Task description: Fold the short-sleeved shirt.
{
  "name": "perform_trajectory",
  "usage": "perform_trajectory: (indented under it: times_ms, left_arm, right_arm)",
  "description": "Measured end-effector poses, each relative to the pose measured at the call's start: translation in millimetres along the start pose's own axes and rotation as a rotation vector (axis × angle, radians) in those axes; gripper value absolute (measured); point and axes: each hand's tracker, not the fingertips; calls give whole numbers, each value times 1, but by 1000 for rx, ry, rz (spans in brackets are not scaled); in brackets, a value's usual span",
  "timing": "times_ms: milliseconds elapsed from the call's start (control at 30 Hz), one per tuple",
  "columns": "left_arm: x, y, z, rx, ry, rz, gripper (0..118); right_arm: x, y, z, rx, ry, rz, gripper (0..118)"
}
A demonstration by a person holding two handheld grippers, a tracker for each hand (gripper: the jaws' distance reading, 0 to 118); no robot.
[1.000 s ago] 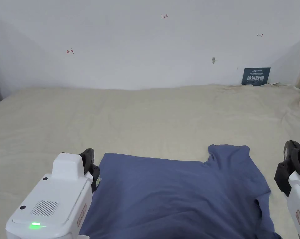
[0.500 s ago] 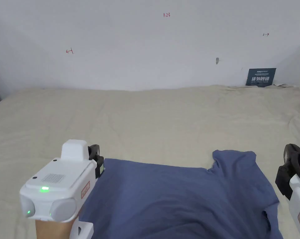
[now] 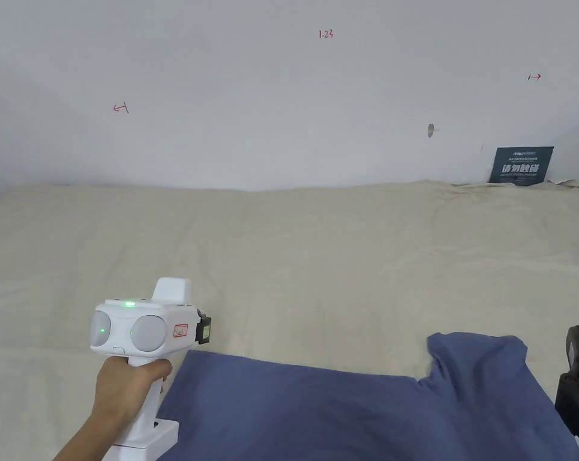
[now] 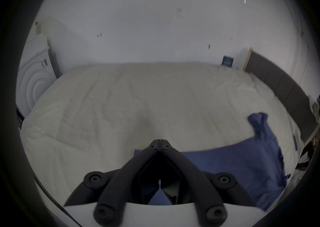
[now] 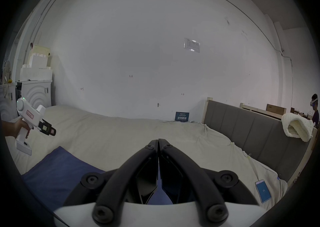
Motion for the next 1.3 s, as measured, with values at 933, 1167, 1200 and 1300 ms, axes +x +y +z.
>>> perform_trajectory:
  times_ms: [933, 1167, 1200, 1300]
  left_arm:
    - [-7, -6, -89, -290, 11, 0, 8]
    - [-4, -3, -56, -209, -23, 25, 0]
    - [-5, -3, -47, -192, -40, 31, 0]
    - [-2, -5, -21, -161, -57, 29, 0]
  right_arm:
    - [-5, -25, -51, -136, 8, -8, 0]
    - [11, -20, -101, -286, 73, -107, 0]
    - [21, -25, -117, -330, 88, -109, 0]
    - [31, -34, -154, -438, 115, -133, 0]
